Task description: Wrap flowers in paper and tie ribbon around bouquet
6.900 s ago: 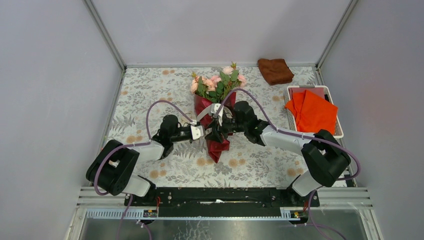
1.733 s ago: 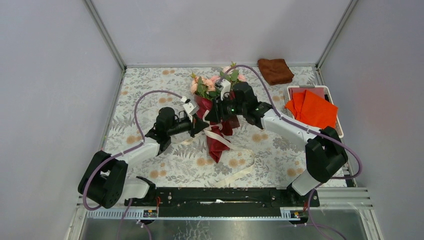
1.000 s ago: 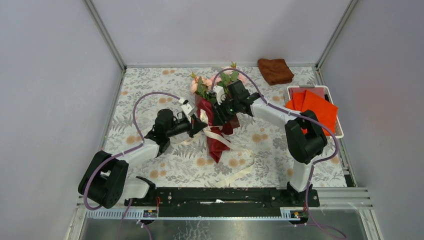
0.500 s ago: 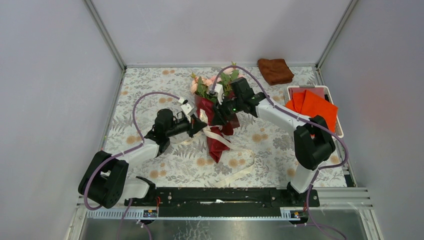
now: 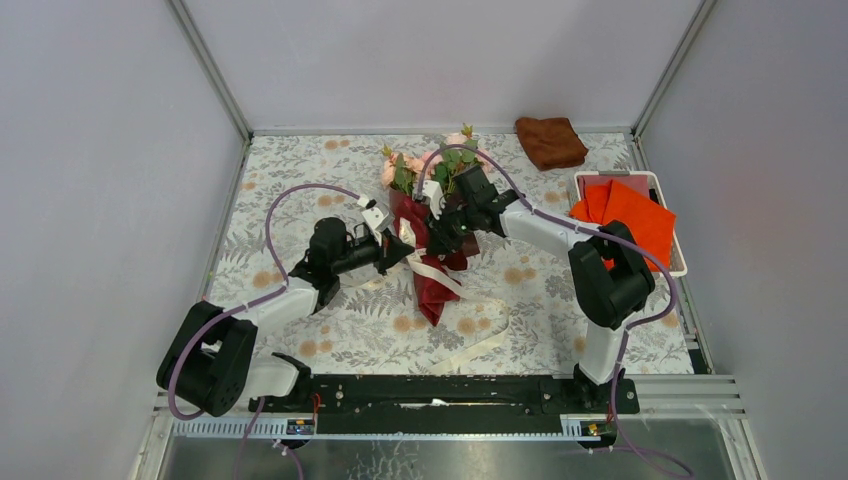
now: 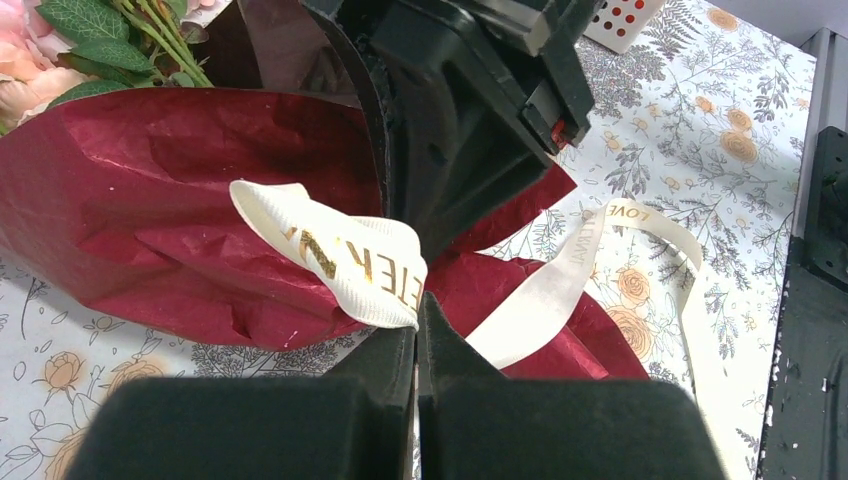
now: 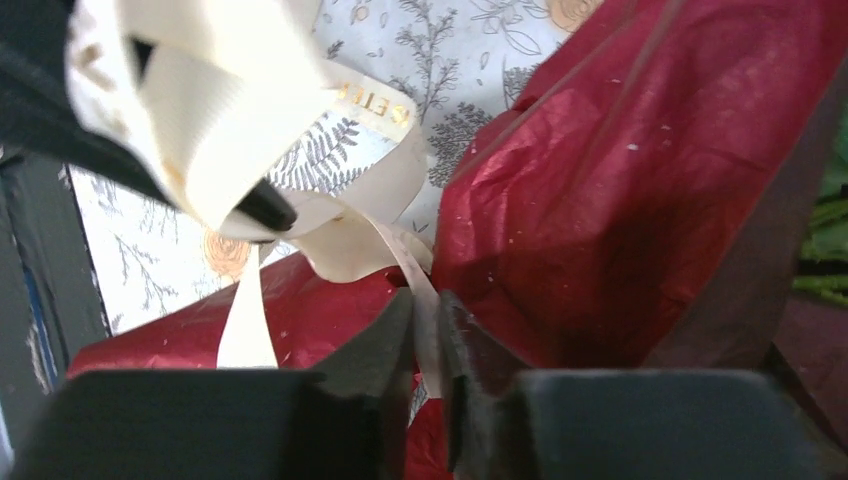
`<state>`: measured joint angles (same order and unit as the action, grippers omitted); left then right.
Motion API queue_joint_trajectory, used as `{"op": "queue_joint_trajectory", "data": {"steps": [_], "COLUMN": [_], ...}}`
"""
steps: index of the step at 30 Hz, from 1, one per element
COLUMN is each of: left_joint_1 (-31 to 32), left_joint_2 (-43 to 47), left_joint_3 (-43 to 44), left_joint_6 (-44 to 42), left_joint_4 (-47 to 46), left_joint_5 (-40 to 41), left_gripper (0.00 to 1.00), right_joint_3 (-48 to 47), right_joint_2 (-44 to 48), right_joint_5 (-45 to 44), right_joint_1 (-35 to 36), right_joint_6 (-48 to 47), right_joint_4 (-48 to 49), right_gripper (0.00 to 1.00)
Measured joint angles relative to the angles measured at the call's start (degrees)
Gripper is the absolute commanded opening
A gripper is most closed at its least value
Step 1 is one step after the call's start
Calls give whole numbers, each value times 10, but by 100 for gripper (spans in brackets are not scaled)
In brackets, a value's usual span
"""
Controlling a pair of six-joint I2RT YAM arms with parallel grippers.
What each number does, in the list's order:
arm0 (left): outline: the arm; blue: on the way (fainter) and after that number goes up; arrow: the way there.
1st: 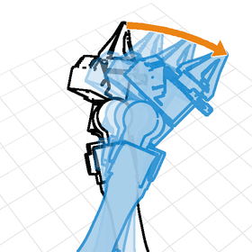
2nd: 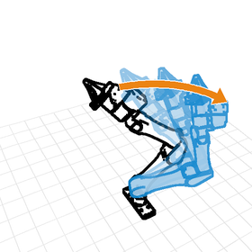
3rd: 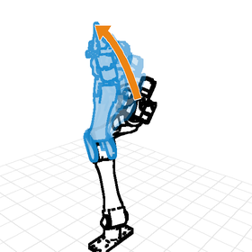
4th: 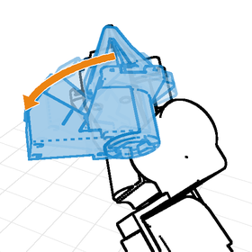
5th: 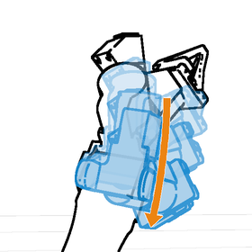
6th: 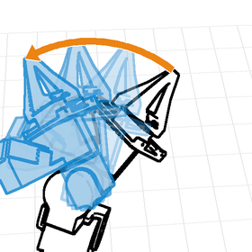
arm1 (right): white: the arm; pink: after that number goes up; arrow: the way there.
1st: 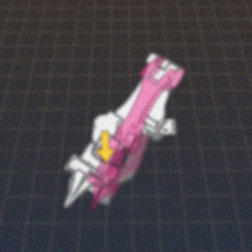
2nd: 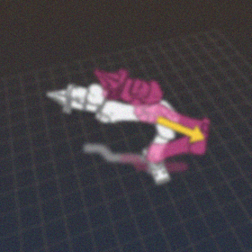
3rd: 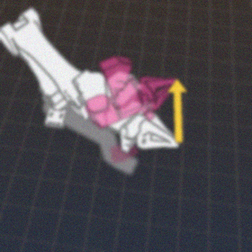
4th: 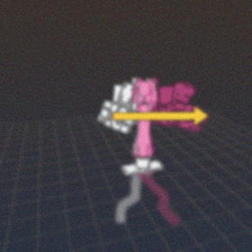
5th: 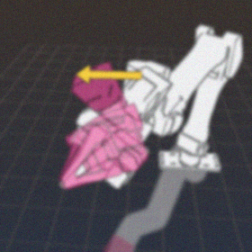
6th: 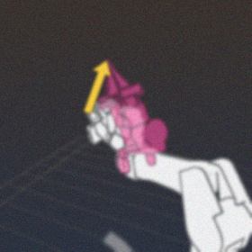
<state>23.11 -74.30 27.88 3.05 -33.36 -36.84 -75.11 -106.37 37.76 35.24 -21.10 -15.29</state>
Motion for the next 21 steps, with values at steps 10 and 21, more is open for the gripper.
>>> {"op": "queue_joint_trajectory", "data": {"steps": [10,21], "left_joint_1": [0,-1], "left_joint_2": [-10,-29], "left_joint_3": [0,-13], "left_joint_6": [-32,-36], "left_joint_4": [-18,-43], "left_joint_5": [40,77], "left_gripper": [0,0], "right_joint_3": [43,156], "right_joint_2": [43,160], "right_joint_5": [-81,-36], "right_joint_1": [0,0], "right_joint_6": [54,154], "right_joint_4": [50,155], "right_gripper": [0,0]}}
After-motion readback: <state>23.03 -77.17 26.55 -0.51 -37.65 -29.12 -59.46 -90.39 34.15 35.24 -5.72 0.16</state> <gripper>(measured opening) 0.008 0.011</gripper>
